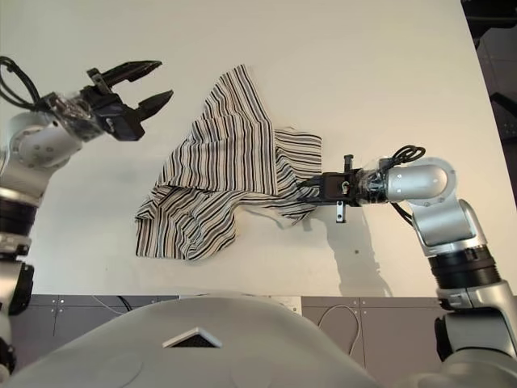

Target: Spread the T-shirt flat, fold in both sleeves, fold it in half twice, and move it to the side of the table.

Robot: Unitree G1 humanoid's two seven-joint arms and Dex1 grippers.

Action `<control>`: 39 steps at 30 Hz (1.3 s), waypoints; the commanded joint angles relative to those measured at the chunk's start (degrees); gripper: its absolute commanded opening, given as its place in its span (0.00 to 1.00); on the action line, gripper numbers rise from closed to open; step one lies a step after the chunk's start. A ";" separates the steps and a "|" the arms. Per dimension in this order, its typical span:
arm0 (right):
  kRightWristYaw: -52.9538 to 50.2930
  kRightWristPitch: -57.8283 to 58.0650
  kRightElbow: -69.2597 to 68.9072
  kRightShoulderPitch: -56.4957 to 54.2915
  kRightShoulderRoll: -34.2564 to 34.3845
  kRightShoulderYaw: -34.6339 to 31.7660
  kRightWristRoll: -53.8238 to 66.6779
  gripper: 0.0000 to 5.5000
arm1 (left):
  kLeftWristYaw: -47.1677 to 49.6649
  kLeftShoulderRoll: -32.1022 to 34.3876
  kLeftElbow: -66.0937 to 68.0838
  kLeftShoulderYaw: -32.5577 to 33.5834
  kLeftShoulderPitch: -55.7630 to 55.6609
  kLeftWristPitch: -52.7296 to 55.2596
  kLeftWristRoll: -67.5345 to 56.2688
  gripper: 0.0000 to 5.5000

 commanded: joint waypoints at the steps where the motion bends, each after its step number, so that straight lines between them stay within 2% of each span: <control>1: -3.10 -2.35 1.71 1.25 -2.29 -2.57 -2.97 0.21 | -6.41 5.72 -27.88 -2.31 24.61 15.17 -10.12 0.39; 5: -9.52 -7.19 15.13 -6.43 3.71 -1.21 -6.71 0.21 | -6.88 3.87 -27.15 -4.63 32.05 14.42 -3.90 0.39; 8: -12.43 -11.76 24.36 -10.63 6.62 0.45 -9.52 0.21 | -7.62 5.71 -22.25 -4.74 35.20 12.23 1.47 0.39; 14: -14.98 -22.49 35.99 -11.21 5.92 5.84 -17.68 0.21 | -9.20 12.73 -7.30 -1.83 33.72 3.32 7.12 0.39; 17: -16.97 -25.11 37.16 -11.02 4.60 5.28 -18.11 0.21 | -8.91 16.17 1.55 -0.87 29.34 -2.98 9.94 0.39; 20: -16.66 -24.82 31.81 -9.75 3.59 3.48 -14.88 0.21 | -9.15 16.44 6.54 0.73 23.71 -6.49 7.55 0.39; 23: -13.88 -20.92 17.14 -3.10 0.21 0.81 -8.18 0.21 | -11.64 16.53 7.94 1.54 19.46 -10.16 1.94 0.39; 27: -12.77 -16.30 2.56 5.74 -3.93 -4.27 -2.10 0.21 | -15.79 18.27 1.21 2.59 22.01 -11.79 -6.96 0.39; 30: -13.03 -15.08 -5.61 13.05 -5.79 -7.43 0.25 0.21 | -16.28 19.71 -4.56 6.56 24.85 -9.78 -11.41 0.39; 33: -14.24 -16.93 -7.64 16.67 -4.83 -5.92 -3.74 0.21 | -16.47 20.52 -7.12 9.86 29.26 -9.44 -11.57 0.39; 36: -17.19 -20.58 -4.39 17.15 -2.55 -3.24 -10.51 0.21 | -14.46 18.62 -6.28 10.81 34.86 -12.28 -5.18 0.39; 39: -20.16 -22.12 -1.45 16.43 -0.54 -2.19 -13.75 0.26 | -12.74 17.43 -5.05 11.42 38.82 -14.08 -0.92 0.46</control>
